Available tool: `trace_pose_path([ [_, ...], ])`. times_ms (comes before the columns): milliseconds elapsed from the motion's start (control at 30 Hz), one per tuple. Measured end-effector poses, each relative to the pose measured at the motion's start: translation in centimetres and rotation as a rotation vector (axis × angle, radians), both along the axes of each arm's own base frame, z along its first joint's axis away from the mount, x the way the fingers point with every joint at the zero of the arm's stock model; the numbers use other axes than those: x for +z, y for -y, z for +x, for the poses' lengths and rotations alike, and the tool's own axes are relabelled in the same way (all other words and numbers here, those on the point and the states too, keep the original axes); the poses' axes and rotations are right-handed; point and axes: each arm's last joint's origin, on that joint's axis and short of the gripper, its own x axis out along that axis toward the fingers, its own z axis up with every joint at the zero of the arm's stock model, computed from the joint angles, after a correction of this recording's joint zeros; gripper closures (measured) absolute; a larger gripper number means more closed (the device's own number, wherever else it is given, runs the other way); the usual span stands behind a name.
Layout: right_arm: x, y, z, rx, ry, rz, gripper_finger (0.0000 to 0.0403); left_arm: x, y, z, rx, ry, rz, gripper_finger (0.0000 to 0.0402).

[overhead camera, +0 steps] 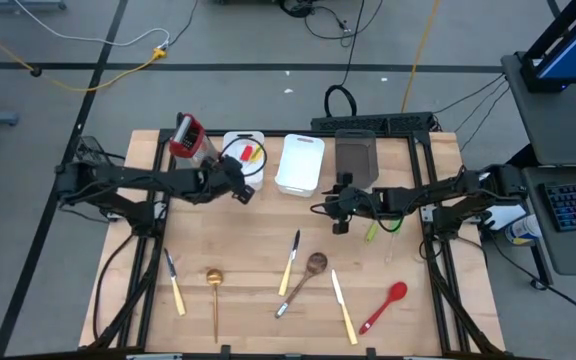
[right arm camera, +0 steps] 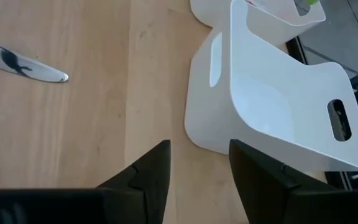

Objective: Pick & Place Kitchen Items
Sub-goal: Put the bottom green spatula into the left white bin

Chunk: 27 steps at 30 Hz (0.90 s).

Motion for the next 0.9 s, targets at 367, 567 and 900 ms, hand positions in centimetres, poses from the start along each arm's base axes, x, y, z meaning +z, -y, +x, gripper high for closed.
trace_pose_path([
  [367,-0.1,0.0,-0.1,0.006,-0.013,-0.003,0.0247,-1.1,-1.2,-0.6,0.037,-0.056,-0.095,0.0376],
  [567,-0.1,0.0,-0.1,0.007,-0.014,-0.004,0.0247,-1.1,-1.7,-0.8,0.057,-0.059,-0.097,0.0386],
  [900,-0.1,0.0,-0.1,-0.004,-0.007,0.009,0.0247,-1.2,-2.3,-1.0,0.058,-0.075,-0.09,0.0355],
])
